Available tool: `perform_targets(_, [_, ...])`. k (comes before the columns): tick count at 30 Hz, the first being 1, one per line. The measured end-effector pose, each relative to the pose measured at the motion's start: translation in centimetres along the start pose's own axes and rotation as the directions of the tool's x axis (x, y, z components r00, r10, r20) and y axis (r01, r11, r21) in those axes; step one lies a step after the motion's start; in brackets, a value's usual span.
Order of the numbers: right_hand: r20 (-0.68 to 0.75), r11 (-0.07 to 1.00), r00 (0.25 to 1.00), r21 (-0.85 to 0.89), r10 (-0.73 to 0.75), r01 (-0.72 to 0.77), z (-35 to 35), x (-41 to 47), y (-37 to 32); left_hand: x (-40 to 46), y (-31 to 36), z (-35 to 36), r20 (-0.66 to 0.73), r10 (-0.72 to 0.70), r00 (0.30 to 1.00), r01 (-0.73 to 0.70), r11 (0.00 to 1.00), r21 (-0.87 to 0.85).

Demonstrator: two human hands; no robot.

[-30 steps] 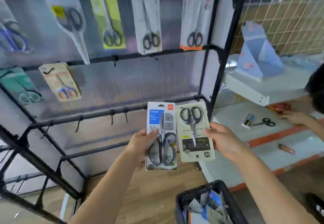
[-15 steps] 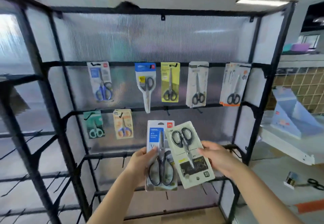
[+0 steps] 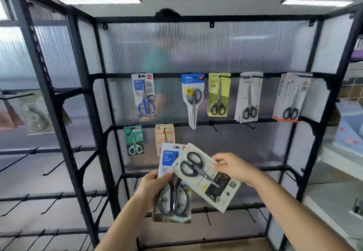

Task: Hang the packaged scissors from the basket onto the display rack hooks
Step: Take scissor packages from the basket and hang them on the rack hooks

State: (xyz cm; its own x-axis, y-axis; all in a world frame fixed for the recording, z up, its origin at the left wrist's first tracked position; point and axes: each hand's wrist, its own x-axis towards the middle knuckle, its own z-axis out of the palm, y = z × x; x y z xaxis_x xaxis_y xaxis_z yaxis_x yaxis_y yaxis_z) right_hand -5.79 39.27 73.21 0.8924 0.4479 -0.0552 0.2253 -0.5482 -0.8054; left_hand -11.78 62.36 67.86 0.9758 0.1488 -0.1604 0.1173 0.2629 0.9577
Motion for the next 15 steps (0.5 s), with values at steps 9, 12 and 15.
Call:
perform_targets(9, [-0.067, 0.999, 0.997, -0.025, -0.039, 0.038, -2.7, 3.6, 0.1, 2.9, 1.5, 2.0, 0.009, 0.037, 0.999, -0.036, 0.998, -0.060])
perform_targets(12, [-0.076, 1.000, 0.997, -0.002, -0.014, 0.014, -3.4, 5.1, 2.0, 4.8, 1.0, 3.1, -0.036, 0.060, 0.998, -0.062, 0.997, -0.055])
perform_targets(15, [-0.084, 0.999, 0.996, 0.051, 0.018, -0.014, -3.5, 6.2, 4.0, 6.7, 0.0, 4.1, -0.070, 0.040, 0.997, -0.045, 0.997, -0.069])
